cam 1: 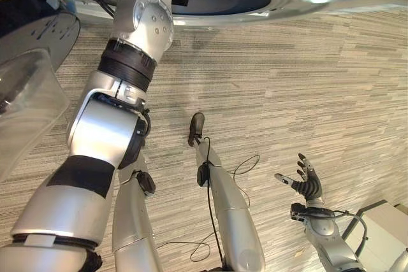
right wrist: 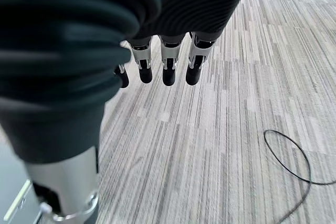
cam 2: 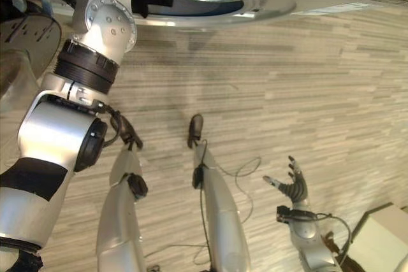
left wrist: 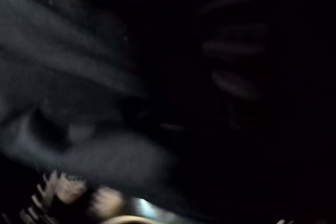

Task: Grab the laundry basket,head to the washer,open it,put in the laundry and shut it.

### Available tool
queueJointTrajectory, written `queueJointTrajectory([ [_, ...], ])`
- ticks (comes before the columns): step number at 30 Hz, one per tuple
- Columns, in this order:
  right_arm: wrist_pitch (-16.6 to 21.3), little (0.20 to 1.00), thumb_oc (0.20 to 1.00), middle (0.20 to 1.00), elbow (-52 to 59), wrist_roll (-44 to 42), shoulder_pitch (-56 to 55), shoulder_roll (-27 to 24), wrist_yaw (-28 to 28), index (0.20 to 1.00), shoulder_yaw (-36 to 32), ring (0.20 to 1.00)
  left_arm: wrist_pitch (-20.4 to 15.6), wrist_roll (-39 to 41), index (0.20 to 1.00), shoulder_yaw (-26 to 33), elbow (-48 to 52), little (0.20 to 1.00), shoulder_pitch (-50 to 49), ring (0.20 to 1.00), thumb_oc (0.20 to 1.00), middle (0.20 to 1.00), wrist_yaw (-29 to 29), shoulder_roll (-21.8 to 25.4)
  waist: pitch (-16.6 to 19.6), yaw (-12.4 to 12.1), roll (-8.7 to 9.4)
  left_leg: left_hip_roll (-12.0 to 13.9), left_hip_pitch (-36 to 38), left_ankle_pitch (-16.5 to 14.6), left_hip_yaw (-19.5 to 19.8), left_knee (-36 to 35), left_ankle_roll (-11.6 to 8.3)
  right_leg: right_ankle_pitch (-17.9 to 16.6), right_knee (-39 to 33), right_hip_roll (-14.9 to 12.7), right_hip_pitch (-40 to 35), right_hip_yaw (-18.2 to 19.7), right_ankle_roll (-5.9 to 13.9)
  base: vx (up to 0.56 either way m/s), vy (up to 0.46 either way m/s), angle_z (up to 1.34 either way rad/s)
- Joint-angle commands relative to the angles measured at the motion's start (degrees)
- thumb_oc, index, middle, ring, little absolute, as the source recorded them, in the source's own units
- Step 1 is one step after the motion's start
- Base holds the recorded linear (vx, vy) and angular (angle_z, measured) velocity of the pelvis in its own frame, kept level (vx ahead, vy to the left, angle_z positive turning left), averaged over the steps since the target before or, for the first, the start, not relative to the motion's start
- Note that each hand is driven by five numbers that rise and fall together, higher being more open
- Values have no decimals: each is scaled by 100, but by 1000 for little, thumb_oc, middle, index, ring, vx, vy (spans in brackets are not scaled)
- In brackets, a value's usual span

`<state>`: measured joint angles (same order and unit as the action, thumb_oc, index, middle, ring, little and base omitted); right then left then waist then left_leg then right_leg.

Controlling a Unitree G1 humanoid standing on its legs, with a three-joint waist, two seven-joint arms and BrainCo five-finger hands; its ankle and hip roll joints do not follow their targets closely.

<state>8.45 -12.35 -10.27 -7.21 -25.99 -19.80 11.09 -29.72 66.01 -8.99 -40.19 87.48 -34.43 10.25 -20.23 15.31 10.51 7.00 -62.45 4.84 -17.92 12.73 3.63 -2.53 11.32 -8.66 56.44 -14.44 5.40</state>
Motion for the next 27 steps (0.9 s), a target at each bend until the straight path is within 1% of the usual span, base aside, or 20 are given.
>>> queueJointTrajectory([
  [1, 14, 1000, 1000, 1000, 278, 87, -740, -586, -69, 1000, -288, 1000, -933, -375, 1000, -408, 708, 1000, 760, 1000, 1000, 1000, -12, -449, 345, 200, -89, -552, 537, -1227, 23, -162, 174, 1371, 795, 621, -1280, -132, -143, 0, 0, 0],
  [4, 15, 1000, 1000, 1000, 301, 121, -717, -643, -23, 1000, -182, 1000, -895, -493, 1000, -350, 842, 1000, 587, 1000, 1000, 1000, -46, -517, 330, 208, -42, -545, 640, -1204, 21, -197, 155, 1358, 805, 648, -1335, -115, -137, 0, 0, 0],
  [6, 23, 1000, 1000, 1000, 289, 106, -708, -712, 45, 1000, -125, 1000, -815, -361, 1000, -334, 704, 1000, 473, 1000, 1000, 1000, 17, -503, 324, 215, 2, -542, 741, -1197, 27, -208, 149, 1335, 804, 665, -1413, -94, -127, 0, 0, 0],
  [7, 18, 1000, 1000, 1000, 189, 66, -729, -659, 88, 1000, -74, 1000, -675, -126, 1000, -394, 526, 1000, 431, 1000, 1000, 1000, 214, -488, 338, 229, 2, -542, 839, -1184, 42, -242, 147, 1315, 818, 685, -1479, -77, -121, 0, 0, 0],
  [8, 1, 1000, 1000, 1000, 8, 39, -697, -621, 101, 1000, -32, 1000, -467, -38, 1000, -433, 203, 1000, 370, 1000, 1000, 1000, 267, -434, 359, 221, -13, -544, 897, -1174, 50, -254, 148, 1300, 827, 684, -1515, -75, -119, -20, -1, -3],
  [9, -14, 1000, 1000, 1000, -187, 43, -625, -544, 113, 1000, 26, 1000, -211, 5, 1000, -434, -322, 1000, 340, 1000, 1000, 1000, 346, -298, 369, 205, -35, -555, 966, -1161, 43, -271, 150, 1289, 828, 679, -1571, -73, -126, 0, 0, 0],
  [12, -23, 1000, 1000, 1000, -281, 120, -585, -480, 120, 1000, 43, 1000, -123, -80, 1000, -469, -395, 1000, 261, 1000, 1000, 1000, 469, -177, 389, 199, -72, -571, 1092, -1125, 22, -338, 144, 1245, 811, 676, -1656, -48, -113, -9, 11, -32],
  [14, -4, 1000, 1000, 1000, -360, 96, -551, -382, 139, 1000, 46, 1000, 166, -332, 1000, -380, -772, 1000, -66, 1000, 1000, 1000, 475, 15, 420, 133, -104, -583, 1281, -1073, 25, -431, 125, 1269, 775, 674, -1795, -60, -125, -15, -4, -6],
  [15, 41, 1000, 1000, 1000, -431, 92, -541, -360, 199, 1000, 83, 1000, 570, -810, 1000, -524, -1249, 1000, -272, 1000, 1000, 1000, 603, 244, 414, 103, -124, -581, 1413, -1010, 15, -514, 98, 1222, 752, 677, -1872, -46, -102, -26, 4, 11],
  [16, 71, 1000, 1000, 1000, -486, 66, -530, -381, 244, 1000, 72, 1000, 730, -1083, 1000, -654, -1440, 1000, -340, 1000, 1000, 1000, 702, 393, 409, 93, -124, -575, 1472, -973, 15, -550, 85, 1201, 749, 677, -1897, -48, -95, -24, 2, 11],
  [17, 80, 1000, 1000, 1000, -499, 62, -514, -376, 247, 1000, 87, 1000, 736, -1086, 1000, -654, -1459, 1000, -329, 1000, 1000, 1000, 716, 407, 394, 100, -106, -580, 1499, -961, 12, -571, 83, 1197, 740, 676, -1917, -45, -94, -28, -13, 3],
  [18, 137, 1000, 1000, 1000, -585, 7, -525, -422, 330, 1000, 72, 1000, 987, -1783, 1000, -1050, -1652, 1000, -558, 1000, 1000, 1000, 912, 638, 356, 36, -134, -592, 1586, -896, 2, -654, 77, 1155, 731, 669, -1960, -50, -87, -21, -7, -7],
  [19, 138, 1000, 1000, 1000, -586, 7, -525, -421, 330, 1000, 74, 1000, 988, -1784, 1000, -1051, -1650, 1000, -560, 1000, 1000, 1000, 910, 638, 353, 36, -130, -594, 1592, -894, 1, -658, 77, 1155, 729, 668, -1964, -50, -87, -25, -16, -10],
  [22, 231, 1000, 1000, 1000, -613, -133, -594, -465, 451, 1000, 6, 1000, 1214, -2525, 1000, -1478, -1817, 1000, -894, 1000, 1000, 1000, 1055, 821, 294, -81, -224, -612, 1675, -790, 21, -762, 61, 1185, 726, 651, -1996, -102, -115, -11, -35, -3],
  [23, 246, 1000, 1000, 1000, -633, -200, -600, -484, 494, 1000, -6, 1000, 1415, -2873, 1000, -1698, -1879, 1000, -950, 1000, 1000, 1000, 1142, 834, 260, -134, -268, -613, 1668, -728, 32, -789, 49, 1245, 730, 650, -1993, -138, -164, -1, -35, 8],
  [24, 241, 1000, 1000, 1000, -658, -242, -585, -498, 531, 1000, -29, 1000, 1603, -3378, 1000, -1917, -2048, 1000, -921, 1000, 1000, 1000, 1156, 951, 232, -171, -311, -618, 1667, -707, 47, -798, 41, 1286, 747, 645, -1986, -154, -181, -24, -44, 17],
  [25, 247, 1000, 1000, 1000, -735, -215, -501, -507, 535, 1000, -27, 1000, 2069, -4780, 1000, -2430, -2243, 1000, -796, 1000, 1000, 1000, 942, 1078, 148, -272, -372, -614, 1656, -635, 57, -840, 22, 1351, 752, 643, -1968, -196, -231, -17, -25, 13],
  [26, 247, 1000, 1000, 1000, -736, -215, -500, -506, 535, 1000, -27, 1000, 2071, -4781, 1000, -2430, -2241, 1000, -796, 1000, 1000, 1000, 940, 1077, 147, -274, -372, -613, 1656, -633, 57, -841, 22, 1349, 750, 644, -1967, -197, -232, -28, -37, 11],
  [27, 252, 1000, 1000, 1000, -828, -212, -373, -498, 505, 1000, 1, 1000, 2459, -5939, 1000, -2864, -2402, 1000, -631, 1000, 1000, 1000, 701, 1126, 83, -343, -414, -611, 1653, -599, 81, -856, 4, 1410, 794, 625, -1940, -225, -247, -14, -22, 12],
])
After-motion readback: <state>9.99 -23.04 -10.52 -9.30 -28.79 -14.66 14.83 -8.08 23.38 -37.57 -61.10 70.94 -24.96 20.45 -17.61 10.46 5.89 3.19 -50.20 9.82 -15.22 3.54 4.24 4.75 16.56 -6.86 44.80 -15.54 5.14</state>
